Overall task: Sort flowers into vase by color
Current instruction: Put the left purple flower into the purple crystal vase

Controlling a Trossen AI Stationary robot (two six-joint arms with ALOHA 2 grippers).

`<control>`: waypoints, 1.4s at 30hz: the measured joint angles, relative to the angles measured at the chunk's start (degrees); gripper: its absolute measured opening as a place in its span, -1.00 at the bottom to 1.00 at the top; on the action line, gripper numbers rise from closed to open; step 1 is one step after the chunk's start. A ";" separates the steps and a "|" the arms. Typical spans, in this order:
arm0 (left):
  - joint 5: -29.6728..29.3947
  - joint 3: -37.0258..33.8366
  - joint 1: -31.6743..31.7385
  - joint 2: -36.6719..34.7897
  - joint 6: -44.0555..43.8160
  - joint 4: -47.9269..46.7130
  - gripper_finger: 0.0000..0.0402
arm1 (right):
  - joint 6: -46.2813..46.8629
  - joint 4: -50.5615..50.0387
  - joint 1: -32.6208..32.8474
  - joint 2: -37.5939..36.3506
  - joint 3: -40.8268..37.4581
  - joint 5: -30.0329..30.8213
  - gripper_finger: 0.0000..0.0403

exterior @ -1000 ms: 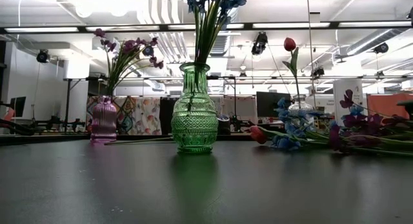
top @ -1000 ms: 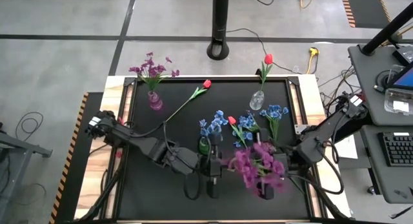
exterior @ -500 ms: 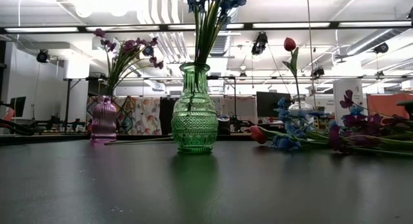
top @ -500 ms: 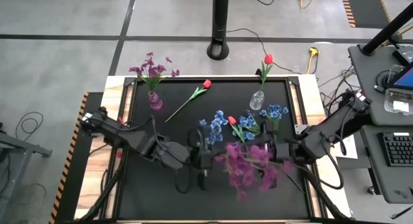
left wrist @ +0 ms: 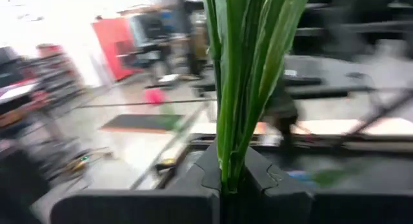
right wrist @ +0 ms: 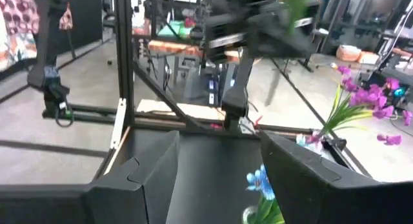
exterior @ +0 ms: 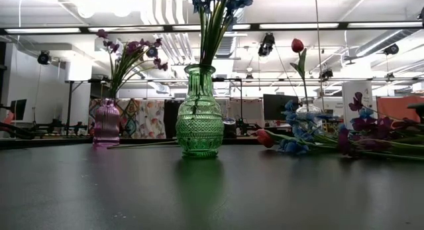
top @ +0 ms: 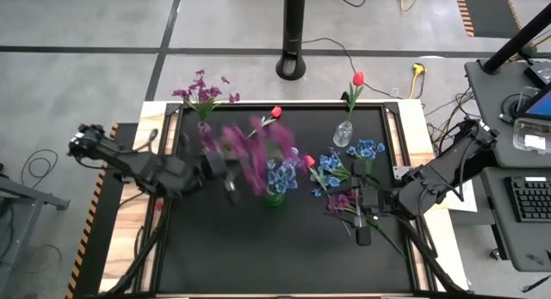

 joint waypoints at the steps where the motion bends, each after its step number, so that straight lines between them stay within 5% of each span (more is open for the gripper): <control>1: -0.56 -2.55 0.94 -1.94 0.08 1.96 -1.00 | -0.04 -0.43 0.00 0.07 -0.22 0.00 0.04; 14: -1.63 -30.85 21.35 -19.52 -0.66 18.19 -1.00 | -1.75 -0.48 0.00 0.84 -1.35 0.95 0.03; 24: -1.26 -44.76 33.96 -26.05 3.35 30.24 -1.00 | -2.16 -0.37 0.00 0.88 -1.47 0.97 0.03; 42: 0.70 -52.43 46.20 -27.67 2.54 35.79 -1.00 | -2.03 -0.35 0.00 1.40 -2.12 1.01 0.03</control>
